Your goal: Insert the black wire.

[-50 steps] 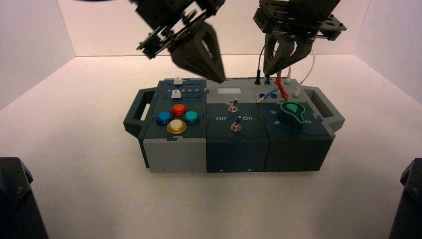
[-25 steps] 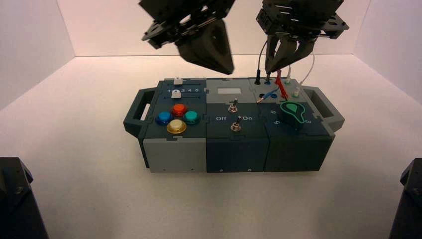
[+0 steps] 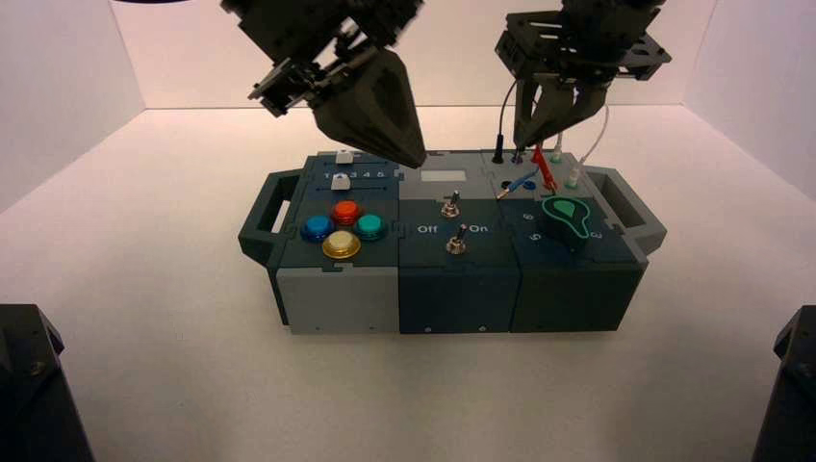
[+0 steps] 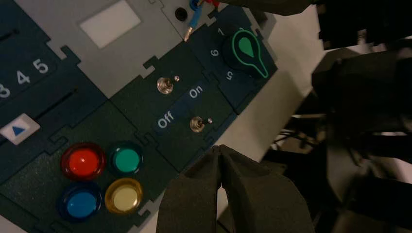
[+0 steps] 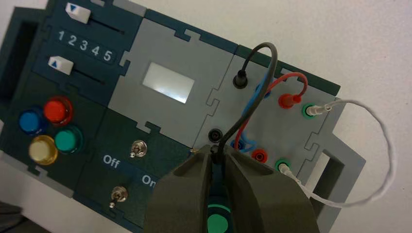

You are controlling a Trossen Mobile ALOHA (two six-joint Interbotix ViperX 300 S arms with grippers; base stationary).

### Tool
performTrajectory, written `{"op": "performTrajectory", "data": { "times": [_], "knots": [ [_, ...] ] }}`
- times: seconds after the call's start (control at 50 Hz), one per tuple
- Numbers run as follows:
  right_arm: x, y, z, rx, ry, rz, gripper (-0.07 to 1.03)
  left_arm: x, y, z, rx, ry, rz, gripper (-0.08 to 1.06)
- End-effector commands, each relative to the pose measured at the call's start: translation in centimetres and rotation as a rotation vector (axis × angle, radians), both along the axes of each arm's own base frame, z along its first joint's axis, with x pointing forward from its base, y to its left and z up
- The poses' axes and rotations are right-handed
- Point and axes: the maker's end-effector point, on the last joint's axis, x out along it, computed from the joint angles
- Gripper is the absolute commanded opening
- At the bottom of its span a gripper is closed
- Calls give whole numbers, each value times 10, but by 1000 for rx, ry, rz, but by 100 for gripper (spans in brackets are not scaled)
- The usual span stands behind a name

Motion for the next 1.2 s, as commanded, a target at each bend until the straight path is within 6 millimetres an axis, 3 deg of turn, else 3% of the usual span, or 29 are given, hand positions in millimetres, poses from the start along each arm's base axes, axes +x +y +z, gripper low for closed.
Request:
{"op": "performTrajectory", "data": {
  "times": [0.02,0.36,0.6,0.82,1.2],
  "knots": [
    [9,6,9,11,-42,13,-2,2,-5,18,-78,11,-11,-3],
    [11,6,6,0,-45,23,-2,-2,-9,17,-110,48,-24,-3],
    [5,30,11,42,-22,46,-2,-2,-10,19,-114,45,-26,-3],
    [6,28,-5,11,-7,53,-2,-3,-9,18,-114,50,-29,-3],
    [-2,13,-9,-55,55,65,-2,-5,-9,18,-114,56,-32,-3]
  ]
}}
